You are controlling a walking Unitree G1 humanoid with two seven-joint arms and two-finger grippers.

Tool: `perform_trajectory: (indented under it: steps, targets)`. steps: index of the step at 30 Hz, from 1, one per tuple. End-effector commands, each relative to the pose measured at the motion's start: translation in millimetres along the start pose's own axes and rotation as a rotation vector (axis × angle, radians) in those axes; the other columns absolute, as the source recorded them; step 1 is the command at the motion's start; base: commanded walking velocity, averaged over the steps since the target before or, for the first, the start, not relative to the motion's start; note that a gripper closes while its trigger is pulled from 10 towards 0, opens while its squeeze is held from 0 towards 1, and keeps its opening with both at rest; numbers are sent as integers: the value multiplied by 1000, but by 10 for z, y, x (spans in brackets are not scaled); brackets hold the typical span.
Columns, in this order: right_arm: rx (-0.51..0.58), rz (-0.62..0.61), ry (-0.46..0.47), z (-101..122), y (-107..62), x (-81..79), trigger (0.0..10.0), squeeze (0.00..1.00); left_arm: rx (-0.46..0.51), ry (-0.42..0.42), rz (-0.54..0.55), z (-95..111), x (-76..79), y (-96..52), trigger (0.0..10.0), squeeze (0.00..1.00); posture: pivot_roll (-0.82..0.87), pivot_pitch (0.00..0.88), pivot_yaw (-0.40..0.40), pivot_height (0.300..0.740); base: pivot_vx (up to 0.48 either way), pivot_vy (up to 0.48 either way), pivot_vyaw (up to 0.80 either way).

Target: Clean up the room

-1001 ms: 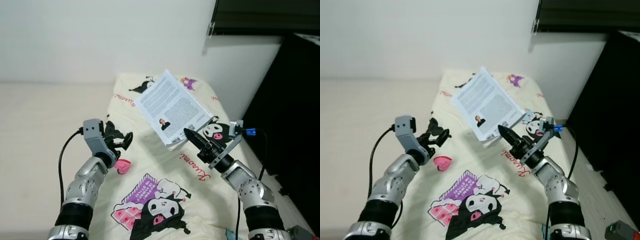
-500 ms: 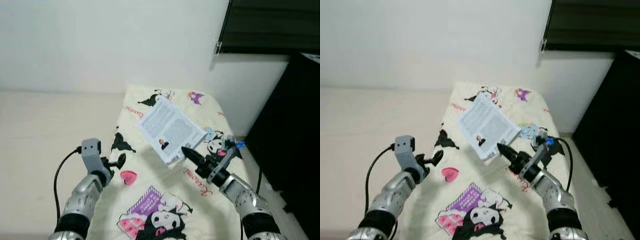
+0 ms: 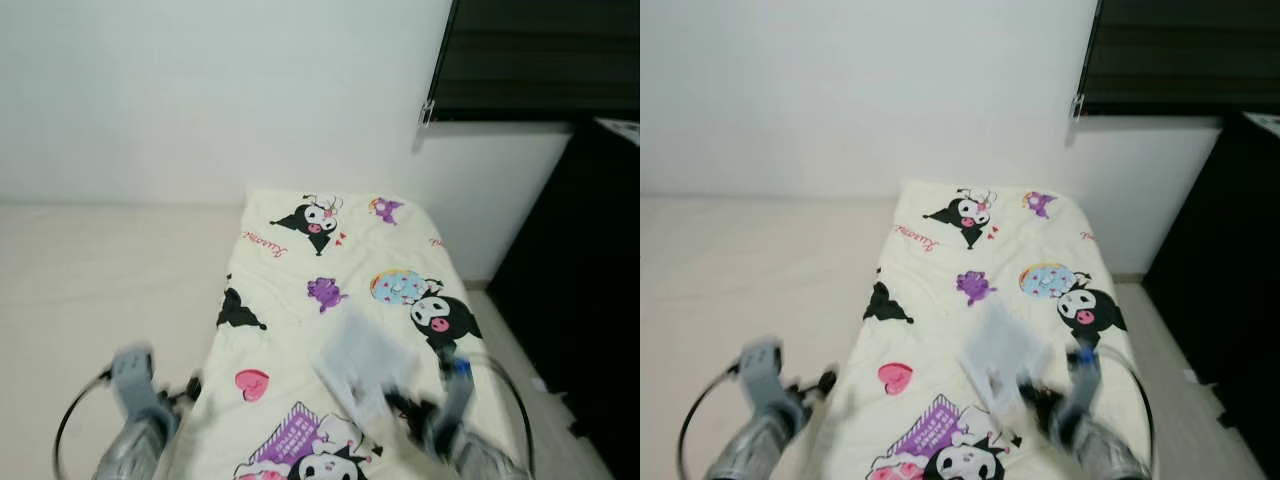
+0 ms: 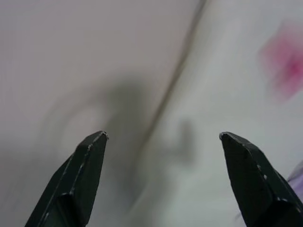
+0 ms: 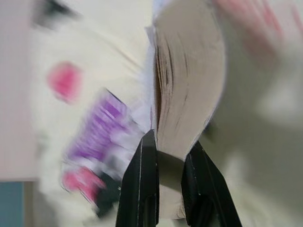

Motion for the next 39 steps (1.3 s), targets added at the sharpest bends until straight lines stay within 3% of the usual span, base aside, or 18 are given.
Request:
perform_trajectory:
  steps: [1,3,5,7,9,14,15,22,25,27,31,39]
  targets:
    - [-18,-6,-19,-54,29,-39,0,0,-83,57,0,-192,-10,-36,10000,0,-3,0,53,740,0,0,0]
    - [-45,-56,-17,-199,-32,64,0,0,-205,54,3,-537,-60,-150,10000,0,-1,0,34,740,0,0,0]
    - [-39,-89,2,-231,-56,115,0,0,-239,23,22,-639,-85,-188,10000,0,-4,0,23,740,0,0,0]
    - [-54,-96,-18,-251,-63,126,0,0,-237,19,33,-627,-85,-180,10000,0,10,0,9,740,0,0,0]
    - [-76,-124,-68,-253,-75,165,0,0,-197,-36,61,-526,-70,-133,10000,0,32,0,1,740,0,0,0]
    - [-33,-171,-77,-129,-72,208,353,0,-154,-87,76,-410,-53,-85,10000,0,34,0,-15,740,0,0,0]
    - [25,-190,-90,42,-53,205,10000,0,-154,-70,67,-377,-10,-61,10000,0,32,0,-23,740,0,0,0]
    - [127,-150,-124,383,14,83,10000,0,-147,-106,78,-321,56,-22,10000,0,38,0,-23,740,0,0,686]
    - [247,-36,-171,753,105,-201,10000,0,-164,-100,79,-342,92,-17,10000,0,32,0,-18,740,0,0,800]
    - [284,-2,-193,866,125,-296,10000,0,-171,-99,80,-359,94,-21,10000,0,32,0,-18,740,0,0,800]
    - [389,175,-280,1209,170,-711,10000,0,-210,-82,92,-464,52,-64,10000,0,21,0,-16,740,0,0,795]
    - [432,350,-384,1398,167,-1078,10000,0,-222,-80,87,-503,63,-75,10000,0,25,0,-14,740,0,0,794]
Point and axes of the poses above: a point about 5 cm out from each wrist's last joint towards the gripper, its own y axis pointing out of the wrist towards the gripper, its own z axis along the axis of the wrist's last joint, x = y × z, the point moved 2 cm from there along y, pointing out of the wrist towards the gripper
